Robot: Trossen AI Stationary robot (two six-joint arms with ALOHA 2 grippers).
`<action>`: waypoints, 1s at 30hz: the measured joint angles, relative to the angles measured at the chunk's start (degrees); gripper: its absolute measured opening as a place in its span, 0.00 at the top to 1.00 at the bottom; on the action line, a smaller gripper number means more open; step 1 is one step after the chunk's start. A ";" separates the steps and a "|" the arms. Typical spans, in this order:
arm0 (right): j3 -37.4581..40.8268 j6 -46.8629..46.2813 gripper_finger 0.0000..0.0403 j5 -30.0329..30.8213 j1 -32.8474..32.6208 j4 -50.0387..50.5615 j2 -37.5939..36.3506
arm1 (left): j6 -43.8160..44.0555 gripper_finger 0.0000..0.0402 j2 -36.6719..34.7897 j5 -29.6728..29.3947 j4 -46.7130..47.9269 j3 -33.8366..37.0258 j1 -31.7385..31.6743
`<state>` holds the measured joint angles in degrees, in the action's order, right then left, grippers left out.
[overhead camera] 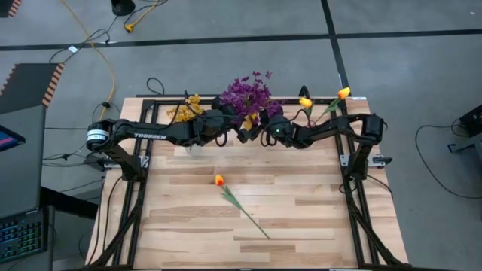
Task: Sort flowers into vase by color
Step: Put the purple flowers into the yellow vase
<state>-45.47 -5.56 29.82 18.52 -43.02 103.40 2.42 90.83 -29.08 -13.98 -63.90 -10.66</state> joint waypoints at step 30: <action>-1.55 1.51 0.53 0.06 -0.05 -12.74 7.55 | -0.35 0.96 0.00 -0.23 0.35 -0.02 0.00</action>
<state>-47.02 -4.05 29.88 18.47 -55.76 110.96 2.07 90.83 -29.31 -13.63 -63.92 -10.66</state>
